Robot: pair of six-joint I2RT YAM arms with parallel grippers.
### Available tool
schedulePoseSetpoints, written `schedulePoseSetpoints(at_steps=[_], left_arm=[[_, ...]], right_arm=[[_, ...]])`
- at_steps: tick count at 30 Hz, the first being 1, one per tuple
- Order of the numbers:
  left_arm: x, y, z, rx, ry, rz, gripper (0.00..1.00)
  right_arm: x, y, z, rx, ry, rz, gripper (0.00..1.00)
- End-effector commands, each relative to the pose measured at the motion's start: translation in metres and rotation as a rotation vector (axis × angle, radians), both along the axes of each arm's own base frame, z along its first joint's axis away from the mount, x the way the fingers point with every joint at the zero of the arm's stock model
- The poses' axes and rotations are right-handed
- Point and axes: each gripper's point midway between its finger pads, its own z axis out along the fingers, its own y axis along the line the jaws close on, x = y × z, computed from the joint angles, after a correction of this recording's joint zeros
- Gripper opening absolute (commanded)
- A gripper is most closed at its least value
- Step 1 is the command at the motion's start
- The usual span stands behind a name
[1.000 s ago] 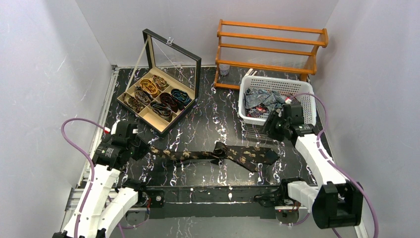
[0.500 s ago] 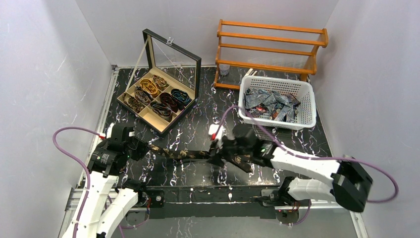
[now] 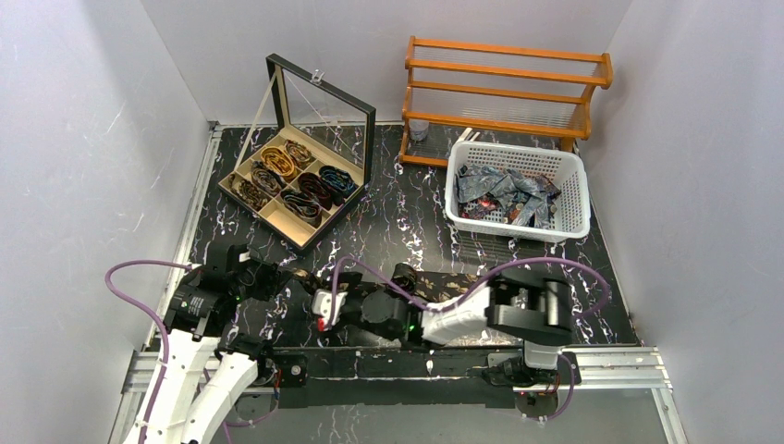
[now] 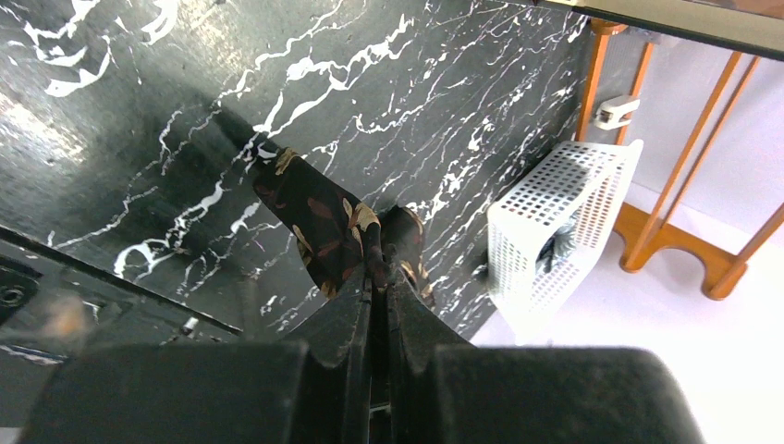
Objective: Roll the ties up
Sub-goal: Flatten out the tie at the center of the board.
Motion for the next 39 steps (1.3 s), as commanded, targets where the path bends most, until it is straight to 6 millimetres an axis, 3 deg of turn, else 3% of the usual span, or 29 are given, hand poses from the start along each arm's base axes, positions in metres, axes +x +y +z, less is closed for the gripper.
schedulePoseSetpoints(at_steps=[1,8,11,19,23,26,28,30,32,34,35,39], left_arm=[[-0.002,-0.001,0.004,-0.079,0.014,0.078,0.0],[-0.003,-0.002,0.006,-0.091,0.015,0.085,0.0],[-0.002,-0.002,0.007,-0.105,0.003,0.095,0.0],[-0.007,-0.009,0.005,-0.154,0.012,0.084,0.0],[-0.008,-0.008,0.004,-0.154,0.01,0.089,0.0],[-0.005,-0.006,0.005,-0.144,-0.01,0.094,0.02],[-0.001,-0.005,0.009,-0.122,-0.049,0.073,0.18],[0.003,0.006,0.011,-0.031,-0.086,0.065,0.51],[0.005,0.017,0.022,0.055,-0.118,0.054,0.59],[0.008,0.024,0.026,0.141,-0.111,0.022,0.92],[0.009,0.027,0.027,0.178,-0.103,0.004,0.98],[0.017,0.037,0.039,0.322,-0.118,-0.073,0.98]], right_arm=[[0.015,0.021,0.064,0.285,-0.172,-0.163,0.98],[0.02,0.045,0.043,0.284,-0.122,-0.194,0.97],[0.026,0.048,0.035,0.273,-0.121,-0.218,0.92],[0.054,0.046,0.024,0.281,-0.101,-0.29,0.55],[0.054,0.048,0.026,0.27,-0.021,-0.228,0.28],[0.044,0.046,0.028,0.242,0.101,-0.12,0.07],[0.029,0.04,0.032,0.225,0.208,0.01,0.02],[0.021,0.025,0.028,0.166,0.34,0.077,0.01],[0.012,0.008,0.032,0.125,0.459,0.154,0.01],[-0.005,-0.008,0.042,0.073,0.545,0.289,0.01],[-0.011,-0.016,0.043,0.034,0.596,0.328,0.01],[-0.026,-0.05,0.05,-0.088,0.827,0.498,0.01]])
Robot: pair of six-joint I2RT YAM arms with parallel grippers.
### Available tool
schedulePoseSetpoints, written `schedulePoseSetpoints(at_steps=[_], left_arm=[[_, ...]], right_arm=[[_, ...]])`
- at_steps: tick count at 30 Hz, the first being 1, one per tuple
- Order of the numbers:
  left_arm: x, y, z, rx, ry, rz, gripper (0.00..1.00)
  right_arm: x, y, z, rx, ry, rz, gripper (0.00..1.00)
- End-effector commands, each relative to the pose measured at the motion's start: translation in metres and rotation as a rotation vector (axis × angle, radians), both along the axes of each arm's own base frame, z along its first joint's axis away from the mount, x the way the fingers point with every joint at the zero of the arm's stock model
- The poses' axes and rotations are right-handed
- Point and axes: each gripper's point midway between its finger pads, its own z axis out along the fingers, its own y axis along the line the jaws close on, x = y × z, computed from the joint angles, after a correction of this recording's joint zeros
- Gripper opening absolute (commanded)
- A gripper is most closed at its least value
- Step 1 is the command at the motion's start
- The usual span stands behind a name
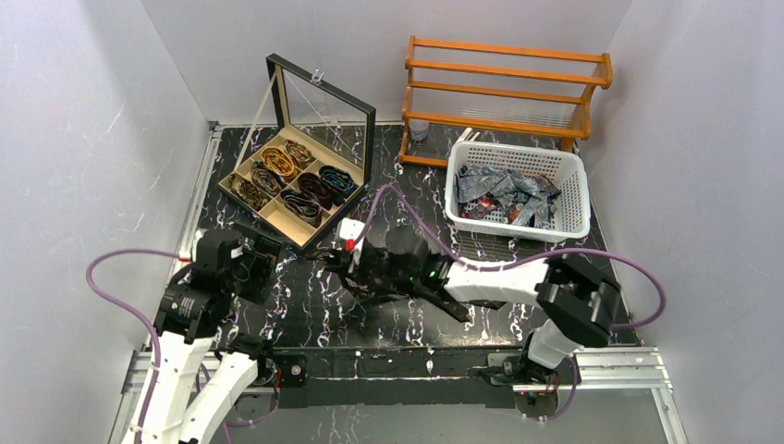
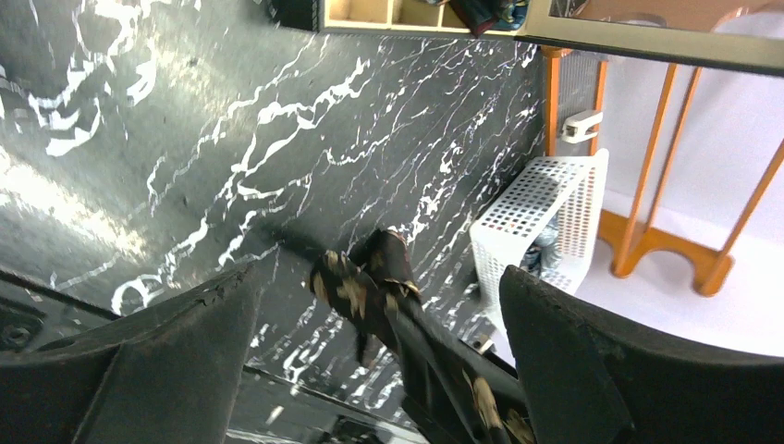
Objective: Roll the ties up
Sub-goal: Flatten out the tie at the center of the board.
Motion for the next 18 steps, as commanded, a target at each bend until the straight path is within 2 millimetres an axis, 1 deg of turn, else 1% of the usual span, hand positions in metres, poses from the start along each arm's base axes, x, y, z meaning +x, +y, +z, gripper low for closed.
schedulePoseSetpoints(at_steps=[1,2,3,5,8,9,11,12,13,14,16,17,18], left_arm=[[0.006,0.027,0.013,0.238,-0.026,-0.045,0.98],[0.007,0.032,0.015,0.272,-0.031,-0.036,0.98],[0.006,0.036,0.016,0.293,-0.03,-0.035,0.98],[0.004,0.046,0.016,0.349,-0.021,-0.022,0.98],[-0.001,0.056,0.013,0.417,0.014,-0.02,0.98],[-0.002,0.059,0.01,0.435,0.03,-0.022,0.98],[-0.005,0.063,0.006,0.463,0.058,-0.023,0.98],[-0.006,0.065,0.005,0.471,0.067,-0.02,0.98],[-0.008,0.068,0.004,0.481,0.075,-0.011,0.98],[-0.01,0.07,0.004,0.489,0.079,-0.002,0.98],[-0.011,0.072,0.004,0.49,0.074,0.005,0.98],[-0.012,0.071,0.005,0.487,0.065,0.004,0.98],[-0.013,0.072,0.007,0.488,0.062,0.007,0.98]], right_arm=[[-0.059,-0.041,-0.013,-0.188,0.366,0.371,0.01],[-0.061,-0.045,-0.004,-0.192,0.395,0.406,0.01],[-0.067,-0.052,0.002,-0.197,0.426,0.453,0.01],[-0.082,-0.062,0.023,-0.217,0.476,0.584,0.01],[-0.105,-0.078,0.059,-0.215,0.566,0.813,0.01],[-0.111,-0.084,0.077,-0.198,0.585,0.898,0.01],[-0.118,-0.088,0.092,-0.188,0.674,1.0,0.01],[-0.12,-0.086,0.096,-0.156,0.64,1.035,0.01],[-0.118,-0.081,0.094,-0.165,0.651,1.033,0.01],[-0.115,-0.073,0.086,-0.204,0.675,1.012,0.01],[-0.106,-0.056,0.06,-0.275,0.715,0.982,0.01],[-0.107,-0.056,0.052,-0.301,0.768,0.982,0.01],[-0.105,-0.051,0.042,-0.299,0.784,0.993,0.01]])
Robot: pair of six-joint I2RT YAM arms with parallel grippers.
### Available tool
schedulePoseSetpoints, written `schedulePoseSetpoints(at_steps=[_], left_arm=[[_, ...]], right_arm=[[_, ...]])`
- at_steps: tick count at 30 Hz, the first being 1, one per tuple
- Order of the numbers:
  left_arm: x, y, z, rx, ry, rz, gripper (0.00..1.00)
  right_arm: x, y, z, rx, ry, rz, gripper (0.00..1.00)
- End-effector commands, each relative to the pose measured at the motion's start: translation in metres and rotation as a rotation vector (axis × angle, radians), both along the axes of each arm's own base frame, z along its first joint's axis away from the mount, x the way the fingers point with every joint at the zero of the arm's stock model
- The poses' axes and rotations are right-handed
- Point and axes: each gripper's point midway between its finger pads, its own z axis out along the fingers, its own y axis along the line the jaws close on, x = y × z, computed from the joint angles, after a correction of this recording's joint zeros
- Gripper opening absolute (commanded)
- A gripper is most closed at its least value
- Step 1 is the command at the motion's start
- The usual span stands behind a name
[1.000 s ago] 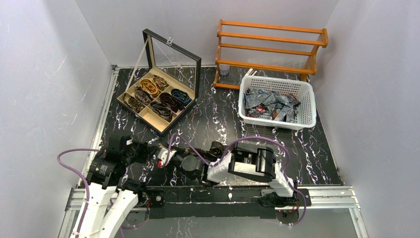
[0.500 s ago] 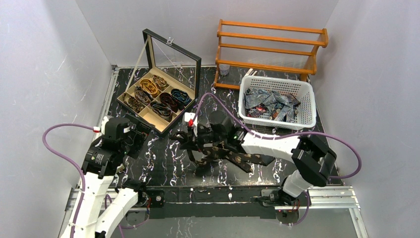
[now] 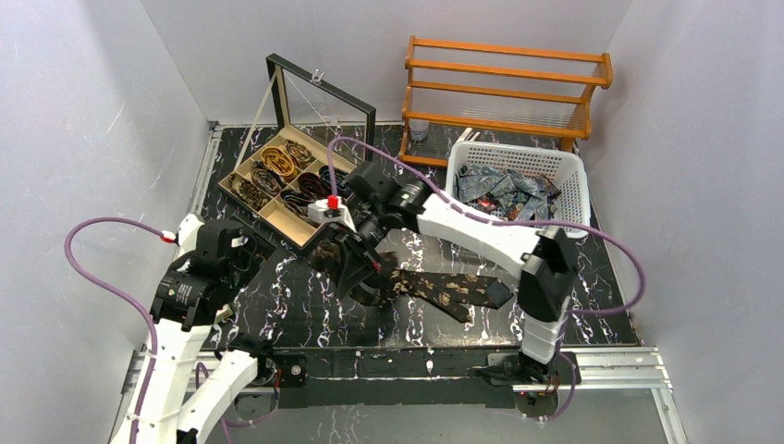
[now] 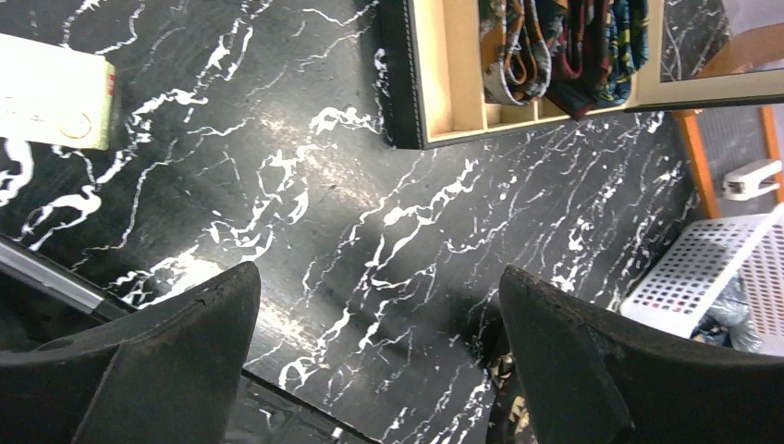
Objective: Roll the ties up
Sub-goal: Flatten out the tie at the center of the board.
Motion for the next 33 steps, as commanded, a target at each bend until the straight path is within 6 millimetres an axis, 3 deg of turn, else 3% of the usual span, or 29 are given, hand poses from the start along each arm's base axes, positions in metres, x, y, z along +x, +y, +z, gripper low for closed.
schedulePoseSetpoints(at_steps=[1,5,13,17,19,21,24,27,31,33], left_arm=[[-0.012,0.018,0.008,0.069,-0.005,0.044,0.98],[-0.025,0.03,0.014,0.092,-0.007,0.098,0.98],[-0.039,0.039,0.025,0.071,-0.083,0.154,0.98],[-0.043,0.041,0.025,0.076,-0.079,0.161,0.98],[-0.045,0.044,0.025,0.087,-0.073,0.165,0.98],[-0.048,0.046,0.027,0.094,-0.07,0.171,0.98],[-0.05,0.047,0.031,0.095,-0.085,0.175,0.98],[-0.05,0.048,0.033,0.098,-0.094,0.17,0.98],[-0.046,0.042,0.03,0.094,-0.096,0.127,0.98],[-0.039,0.033,0.027,0.079,-0.108,0.078,0.98]], right_arm=[[-0.009,-0.002,-0.049,-0.217,0.219,0.064,0.01],[-0.001,0.023,-0.095,-0.358,0.17,0.078,0.01],[0.013,0.061,-0.117,-0.388,0.172,0.059,0.05],[0.019,0.078,-0.134,-0.433,0.122,0.004,0.17],[0.034,0.093,-0.15,-0.477,0.057,-0.092,0.25],[0.054,0.104,-0.165,-0.536,-0.04,-0.228,0.44],[0.086,0.113,-0.154,-0.529,-0.156,-0.39,0.53],[0.13,0.109,-0.128,-0.488,-0.219,-0.608,0.67],[0.173,0.084,-0.08,-0.367,-0.261,-0.817,0.97],[0.181,0.07,-0.067,-0.344,-0.313,-0.863,0.99]])
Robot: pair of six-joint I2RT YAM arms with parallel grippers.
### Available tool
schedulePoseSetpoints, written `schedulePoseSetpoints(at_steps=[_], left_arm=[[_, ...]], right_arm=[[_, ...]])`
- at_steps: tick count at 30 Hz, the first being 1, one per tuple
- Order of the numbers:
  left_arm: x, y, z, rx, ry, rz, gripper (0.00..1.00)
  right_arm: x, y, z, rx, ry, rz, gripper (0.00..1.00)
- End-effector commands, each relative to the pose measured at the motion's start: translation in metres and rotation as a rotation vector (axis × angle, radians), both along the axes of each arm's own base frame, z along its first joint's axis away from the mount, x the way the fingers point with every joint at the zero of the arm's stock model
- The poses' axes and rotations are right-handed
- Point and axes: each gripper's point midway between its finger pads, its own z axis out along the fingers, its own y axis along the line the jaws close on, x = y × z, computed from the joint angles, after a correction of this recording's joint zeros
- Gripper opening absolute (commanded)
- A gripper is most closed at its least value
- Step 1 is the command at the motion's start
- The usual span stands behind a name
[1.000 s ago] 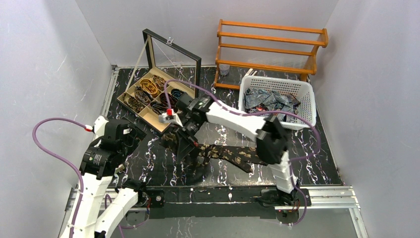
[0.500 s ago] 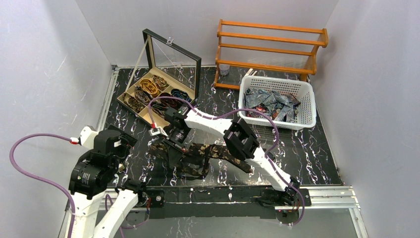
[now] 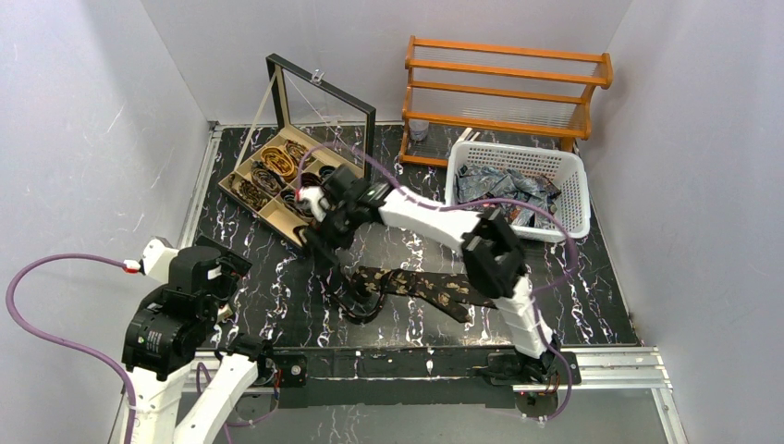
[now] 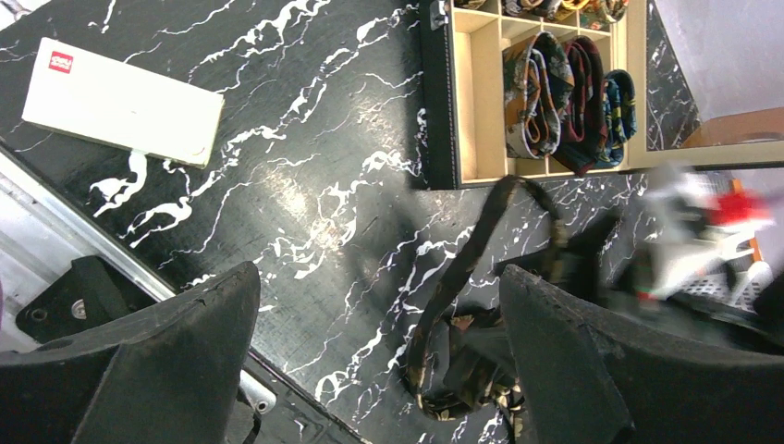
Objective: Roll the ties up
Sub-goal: Flatten out the tie at the center of the board.
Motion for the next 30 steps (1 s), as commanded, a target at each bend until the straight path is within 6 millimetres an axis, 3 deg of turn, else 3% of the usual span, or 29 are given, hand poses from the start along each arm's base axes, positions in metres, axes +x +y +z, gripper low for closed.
schedulePoseSetpoints(at_steps=[1,6,14,17,20,21,25,28,30], left_arm=[[0.008,-0.008,-0.007,0.008,-0.001,-0.066,0.98],[0.024,-0.038,-0.032,-0.044,0.071,-0.217,0.98],[0.042,-0.06,-0.06,-0.036,0.152,-0.377,0.98],[0.062,-0.078,-0.073,-0.018,0.19,-0.516,0.98],[0.084,-0.101,-0.083,-0.03,0.23,-0.666,0.97],[0.089,-0.11,-0.088,-0.045,0.251,-0.724,0.96],[0.112,-0.114,-0.106,0.001,0.335,-0.786,0.93],[0.119,-0.116,-0.12,0.021,0.403,-0.8,0.87],[0.12,-0.114,-0.13,0.057,0.444,-0.784,0.84]], right_arm=[[0.058,-0.011,0.1,0.202,-0.275,-0.208,0.99],[0.061,-0.046,0.089,0.138,-0.265,-0.294,0.99],[0.063,-0.11,0.057,-0.006,-0.269,-0.531,0.99],[0.083,-0.156,0.042,-0.131,-0.291,-0.822,0.99],[0.085,-0.208,0.021,-0.241,-0.206,-1.037,0.99],[0.082,-0.224,0.014,-0.276,-0.171,-1.091,0.99],[0.056,-0.27,0.002,-0.313,-0.121,-1.207,0.99],[0.035,-0.276,0.007,-0.236,-0.074,-1.199,0.99],[0.02,-0.281,0.004,-0.232,-0.015,-1.221,0.93]])
